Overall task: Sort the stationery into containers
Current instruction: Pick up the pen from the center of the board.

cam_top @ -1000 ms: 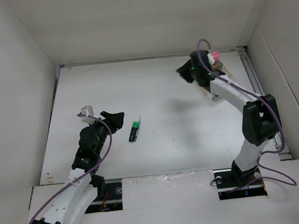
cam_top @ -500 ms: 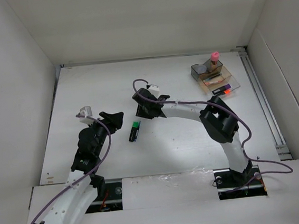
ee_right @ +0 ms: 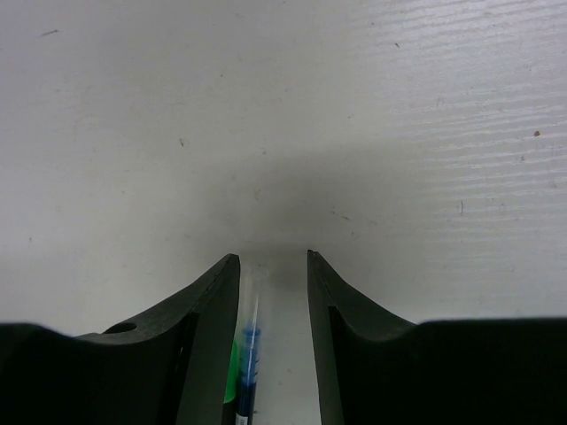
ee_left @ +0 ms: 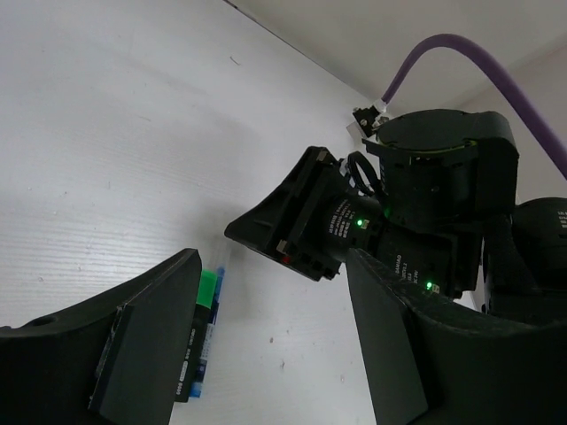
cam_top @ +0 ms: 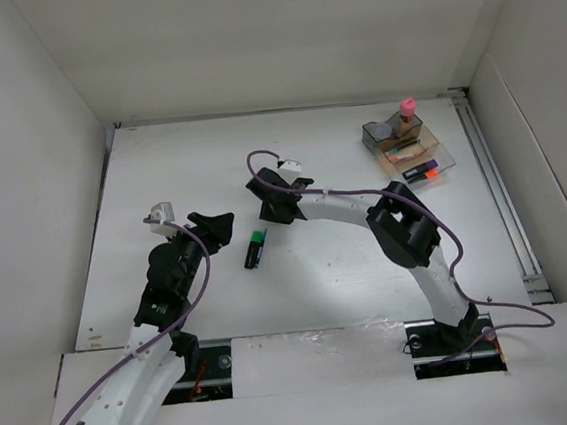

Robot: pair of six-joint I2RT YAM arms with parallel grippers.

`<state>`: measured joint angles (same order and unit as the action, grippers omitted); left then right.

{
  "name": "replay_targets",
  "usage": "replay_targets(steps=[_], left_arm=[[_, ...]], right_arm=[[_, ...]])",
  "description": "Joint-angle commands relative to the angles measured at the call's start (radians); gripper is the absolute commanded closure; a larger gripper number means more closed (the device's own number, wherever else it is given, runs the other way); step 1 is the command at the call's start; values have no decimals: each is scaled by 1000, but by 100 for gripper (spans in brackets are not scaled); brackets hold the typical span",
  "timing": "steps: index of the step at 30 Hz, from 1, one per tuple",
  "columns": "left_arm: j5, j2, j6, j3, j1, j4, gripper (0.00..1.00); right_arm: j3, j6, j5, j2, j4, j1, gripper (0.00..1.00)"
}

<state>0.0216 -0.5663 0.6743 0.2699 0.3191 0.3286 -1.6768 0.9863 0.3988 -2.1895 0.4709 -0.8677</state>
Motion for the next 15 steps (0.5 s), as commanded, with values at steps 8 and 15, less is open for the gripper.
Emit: replay_targets(steps=[8,15], left_arm=[[5,2,-2,8,3,24,36],[5,12,7,8,3,32,36]], right_arm=[[-20,0,61,-13,29,-57,59],[5,9,81,-23,63,-77,59]])
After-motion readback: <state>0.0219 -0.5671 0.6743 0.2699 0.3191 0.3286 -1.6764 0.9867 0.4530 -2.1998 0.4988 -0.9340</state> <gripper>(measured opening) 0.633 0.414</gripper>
